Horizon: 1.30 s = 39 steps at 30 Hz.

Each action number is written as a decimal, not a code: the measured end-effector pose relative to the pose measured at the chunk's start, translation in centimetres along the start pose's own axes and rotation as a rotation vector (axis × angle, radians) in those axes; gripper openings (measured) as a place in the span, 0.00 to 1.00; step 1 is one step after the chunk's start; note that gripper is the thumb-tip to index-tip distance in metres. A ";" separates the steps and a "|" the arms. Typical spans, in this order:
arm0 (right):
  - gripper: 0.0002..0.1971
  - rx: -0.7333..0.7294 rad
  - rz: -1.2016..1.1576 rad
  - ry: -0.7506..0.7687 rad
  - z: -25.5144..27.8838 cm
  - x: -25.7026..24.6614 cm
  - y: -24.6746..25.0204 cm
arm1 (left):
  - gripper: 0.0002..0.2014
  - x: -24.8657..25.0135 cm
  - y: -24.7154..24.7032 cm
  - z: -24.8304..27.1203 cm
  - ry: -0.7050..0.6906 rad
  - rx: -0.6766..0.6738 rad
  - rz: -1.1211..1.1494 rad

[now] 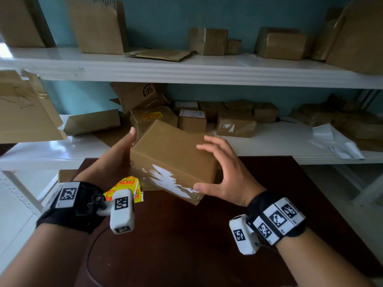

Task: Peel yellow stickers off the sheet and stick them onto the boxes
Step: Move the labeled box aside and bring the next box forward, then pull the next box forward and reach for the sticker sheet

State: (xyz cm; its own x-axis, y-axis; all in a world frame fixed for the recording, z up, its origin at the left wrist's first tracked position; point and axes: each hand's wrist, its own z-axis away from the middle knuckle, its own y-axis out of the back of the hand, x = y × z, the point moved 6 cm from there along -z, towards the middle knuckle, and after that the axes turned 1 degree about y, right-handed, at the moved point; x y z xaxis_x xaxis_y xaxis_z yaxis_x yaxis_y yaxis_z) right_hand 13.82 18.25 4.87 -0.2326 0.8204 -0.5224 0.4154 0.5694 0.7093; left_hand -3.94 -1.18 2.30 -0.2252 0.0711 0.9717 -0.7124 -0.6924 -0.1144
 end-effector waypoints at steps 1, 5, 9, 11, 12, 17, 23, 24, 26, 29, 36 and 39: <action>0.46 0.001 -0.043 -0.005 0.1 0.1 -0.2 | 0.37 -0.2 0.1 0.2 0.017 -0.005 -0.042; 0.40 0.044 -0.154 -0.047 0.5 1.0 -0.2 | 0.49 -1.2 0.7 0.5 0.078 -0.037 -0.198; 0.33 0.110 -0.281 -0.180 0.8 3.3 0.3 | 0.45 -2.2 0.0 0.9 0.117 -0.140 -0.215; 0.28 0.108 -0.399 -0.267 0.9 4.3 0.3 | 0.38 -2.8 -0.5 1.0 0.150 -0.203 -0.210; 0.25 0.099 -0.448 -0.300 0.9 4.8 0.2 | 0.36 -3.0 -0.8 1.0 0.170 -0.232 -0.220; 0.20 0.073 -0.479 -0.342 1.2 5.7 0.2 | 0.38 -4.0 -2.3 1.3 0.216 -0.315 -0.316; 0.18 0.045 -0.553 -0.365 1.5 5.7 0.6 | 0.50 -5.0 -2.3 0.8 0.202 -0.300 -0.537; 0.18 0.040 -0.557 -0.372 1.6 5.8 0.6 | 0.52 -5.1 -2.3 0.8 0.195 -0.296 -0.600; 0.19 0.003 -0.549 -0.393 1.8 6.0 0.4 | 0.55 -5.3 -2.2 0.8 0.182 -0.290 -0.659; 0.20 -0.082 -0.509 -0.422 2.3 6.4 -0.2 | 0.55 -5.6 -2.1 0.7 0.171 -0.285 -0.694; 0.18 -0.201 -0.339 -0.403 2.3 7.0 -0.5 | 0.47 -5.8 -2.7 1.1 0.224 -0.286 -0.678; 0.18 -0.315 -0.214 -0.406 2.5 7.3 -0.9 | 0.40 -6.3 -3.1 1.4 0.298 -0.312 -0.580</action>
State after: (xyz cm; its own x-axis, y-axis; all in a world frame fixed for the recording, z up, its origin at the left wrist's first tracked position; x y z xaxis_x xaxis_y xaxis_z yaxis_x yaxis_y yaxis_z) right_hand 13.91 23.58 -0.78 0.1002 0.6343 -0.7666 0.0986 0.7603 0.6420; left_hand 0.60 -0.51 -3.18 0.1063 0.5884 0.8016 -0.9187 -0.2503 0.3055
